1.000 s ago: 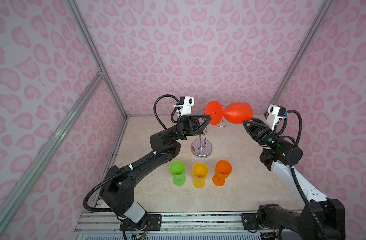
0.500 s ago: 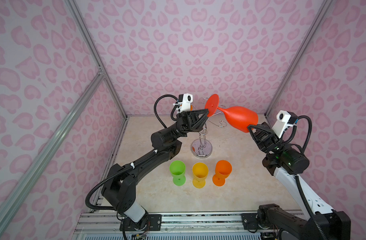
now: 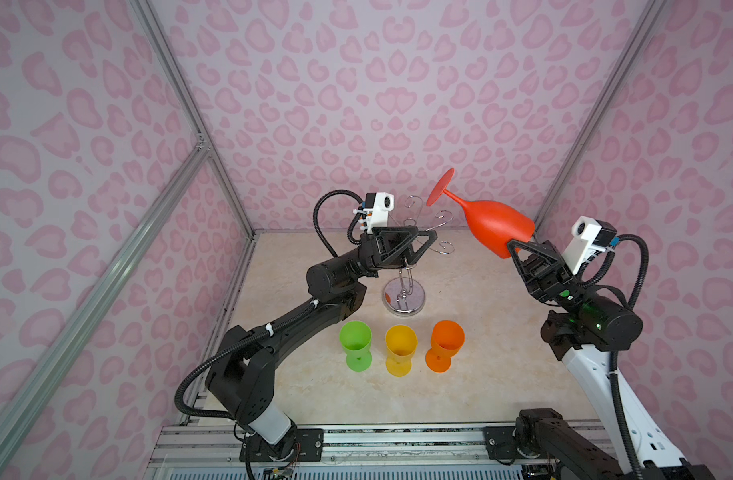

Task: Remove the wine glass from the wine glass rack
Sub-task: 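Close the right gripper on the red glass bowl while the left gripper releases the foot, then carry the red glass down with the right gripper while the left gripper withdraws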

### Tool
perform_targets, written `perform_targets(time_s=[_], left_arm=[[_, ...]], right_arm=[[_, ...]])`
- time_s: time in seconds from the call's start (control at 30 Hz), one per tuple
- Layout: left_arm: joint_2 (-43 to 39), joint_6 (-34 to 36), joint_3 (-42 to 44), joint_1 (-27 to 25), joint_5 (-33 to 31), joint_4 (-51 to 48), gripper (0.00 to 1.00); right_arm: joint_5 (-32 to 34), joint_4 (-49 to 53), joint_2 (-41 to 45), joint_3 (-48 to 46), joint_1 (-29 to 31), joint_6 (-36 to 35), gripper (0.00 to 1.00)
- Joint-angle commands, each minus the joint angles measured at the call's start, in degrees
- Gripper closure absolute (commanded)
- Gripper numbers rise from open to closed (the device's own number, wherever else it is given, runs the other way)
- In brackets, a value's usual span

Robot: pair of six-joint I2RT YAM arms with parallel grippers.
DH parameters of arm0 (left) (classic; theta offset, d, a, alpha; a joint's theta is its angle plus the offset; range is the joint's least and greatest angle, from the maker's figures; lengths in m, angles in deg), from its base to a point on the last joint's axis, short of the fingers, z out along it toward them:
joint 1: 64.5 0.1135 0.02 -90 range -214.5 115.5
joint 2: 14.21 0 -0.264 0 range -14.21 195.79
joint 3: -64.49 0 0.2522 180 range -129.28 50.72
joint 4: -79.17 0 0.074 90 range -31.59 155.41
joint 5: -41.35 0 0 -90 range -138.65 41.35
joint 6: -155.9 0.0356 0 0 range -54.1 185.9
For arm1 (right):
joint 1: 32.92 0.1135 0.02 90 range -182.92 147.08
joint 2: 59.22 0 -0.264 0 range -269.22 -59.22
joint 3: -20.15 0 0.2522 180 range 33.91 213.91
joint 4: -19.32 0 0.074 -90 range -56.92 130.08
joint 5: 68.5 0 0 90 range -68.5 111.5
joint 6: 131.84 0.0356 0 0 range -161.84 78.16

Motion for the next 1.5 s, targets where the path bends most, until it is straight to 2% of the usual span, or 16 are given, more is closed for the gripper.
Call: perform_targets(time_s=[0.0,0.07,0.13,0.23,0.33,0.5,0.7,0.83,0.93,1.27,1.47], left_arm=[[0.0,2.9,0.8,0.0,2.4,1.7,0.33],[-0.2,4.2,1.4,0.0,3.6,1.7,0.30],[-0.4,5.5,1.6,0.0,5.1,1.4,0.27],[-2.1,10.6,2.4,0.1,8.0,-2.4,0.23],[-5.5,19.8,4.0,0.6,9.1,-12.5,0.22],[-11.5,33.6,5.2,3.4,8.6,-31.9,0.22],[-20.3,47.0,8.3,10.5,2.6,-54.3,0.22],[-26.4,62.0,6.7,13.5,-6.7,-77.4,0.21],[-29.1,68.7,5.1,14.9,-13.3,-88.8,0.21],[-32.9,74.7,4.2,17.8,-19.9,-99.0,0.21],[-34.3,76.6,3.7,18.3,-21.8,-102.0,0.21]], right_arm=[[5.9,36.9,4.3,5.9,-0.3,-23.2,1.00],[13.2,57.7,6.1,12.1,-0.2,-34.7,1.00],[20.9,72.4,6.3,17.4,-0.4,-42.0,1.00],[29.1,85.5,5.0,22.1,-1.4,-45.9,1.00],[33.9,92.7,2.9,23.3,-2.6,-46.7,1.00],[35.0,97.0,-1.7,21.2,-3.7,-47.4,1.00],[33.2,97.3,-6.5,17.6,-3.7,-48.7,1.00],[31.5,98.4,-10.7,16.7,-3.7,-50.4,1.00],[30.6,99.1,-14.4,16.0,-3.0,-51.3,1.00],[39.0,105.1,-25.4,18.2,8.1,-57.0,1.00],[42.4,108.5,-28.9,19.5,11.9,-58.9,1.00]])
